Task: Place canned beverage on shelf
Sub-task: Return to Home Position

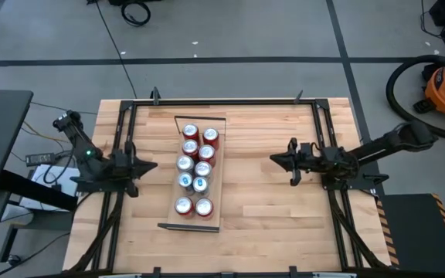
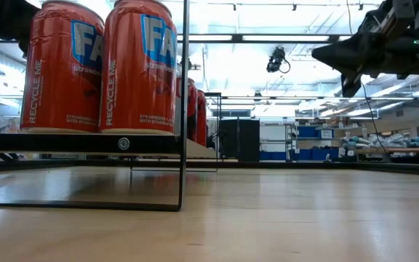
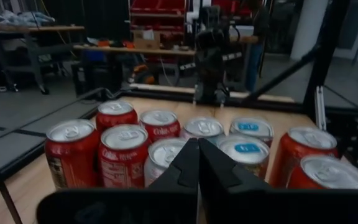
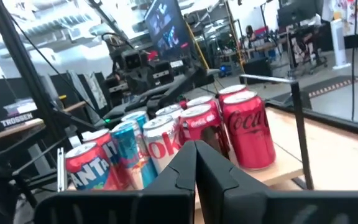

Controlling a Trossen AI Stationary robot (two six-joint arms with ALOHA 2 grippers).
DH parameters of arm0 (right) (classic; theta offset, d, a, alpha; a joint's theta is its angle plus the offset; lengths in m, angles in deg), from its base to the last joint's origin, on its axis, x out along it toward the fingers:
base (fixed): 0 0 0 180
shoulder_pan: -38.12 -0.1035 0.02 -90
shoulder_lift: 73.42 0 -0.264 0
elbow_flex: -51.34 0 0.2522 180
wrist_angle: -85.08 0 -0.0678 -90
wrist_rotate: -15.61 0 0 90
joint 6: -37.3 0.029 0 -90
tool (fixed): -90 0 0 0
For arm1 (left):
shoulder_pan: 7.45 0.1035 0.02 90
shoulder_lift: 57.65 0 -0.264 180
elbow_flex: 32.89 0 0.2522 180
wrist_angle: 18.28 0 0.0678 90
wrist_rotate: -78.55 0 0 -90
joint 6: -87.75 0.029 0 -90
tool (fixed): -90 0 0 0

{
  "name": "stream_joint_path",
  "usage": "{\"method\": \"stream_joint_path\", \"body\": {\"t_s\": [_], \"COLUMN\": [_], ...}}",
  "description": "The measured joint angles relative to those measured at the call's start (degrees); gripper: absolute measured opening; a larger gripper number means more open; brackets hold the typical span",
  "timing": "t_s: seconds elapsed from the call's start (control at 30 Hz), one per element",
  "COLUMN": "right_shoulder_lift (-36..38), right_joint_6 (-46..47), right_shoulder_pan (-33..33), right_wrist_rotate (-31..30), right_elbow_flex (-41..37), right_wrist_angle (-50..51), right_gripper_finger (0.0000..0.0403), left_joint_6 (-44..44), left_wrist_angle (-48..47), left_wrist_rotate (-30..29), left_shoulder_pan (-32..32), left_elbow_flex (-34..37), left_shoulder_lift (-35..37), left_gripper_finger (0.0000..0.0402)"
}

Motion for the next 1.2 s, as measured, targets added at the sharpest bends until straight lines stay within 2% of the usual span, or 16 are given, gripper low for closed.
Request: {"method": "stream_joint_path", "body": {"t_s": [0.2, 0.37, 0.53, 0.67, 0.8, 0.97, 1.2], "right_shoulder_lift": [9.33, 17.59, 25.58, 30.72, 35.31, 40.86, 42.73], "right_joint_6": [-4.05, -7.41, -12.35, -16.89, -18.05, -18.26, -18.28], "right_shoulder_pan": [0.0, -0.04, -0.04, -0.04, -0.09, -0.08, -0.09], "right_wrist_rotate": [1.42, 1.39, -0.39, -0.5, -2.92, -9.51, -5.2], "right_elbow_flex": [-0.06, -0.06, -0.06, -0.06, -0.06, -0.06, -0.06], "right_wrist_angle": [7.63, 14.48, 17.97, 18.72, 20.9, 27.43, 32.16], "right_gripper_finger": [0.0011, 0.0011, 0.0011, 0.0012, 0.0012, 0.0012, 0.0012], "left_joint_6": [1.77, -0.56, -3.62, -4.19, -3.92, -4.89, -4.52], "left_wrist_angle": [0.07, 0.01, 6.58, 11.9, 12.83, 13.76, 13.7], "left_wrist_rotate": [0.12, 2.92, 6.12, 6.4, 7.5, 12.46, 17.23], "left_shoulder_pan": [0.0, 0.02, 0.02, 0.02, 0.02, 0.02, 0.02], "left_elbow_flex": [0.0, 0.08, 5.11, 9.48, 10.4, 10.4, 10.43], "left_shoulder_lift": [4.88, 4.87, 4.6, 4.57, 4.6, 4.6, 4.58], "left_gripper_finger": [0.0004, 0.0004, 0.0004, 0.0004, 0.0004, 0.0004, 0.0004]}}
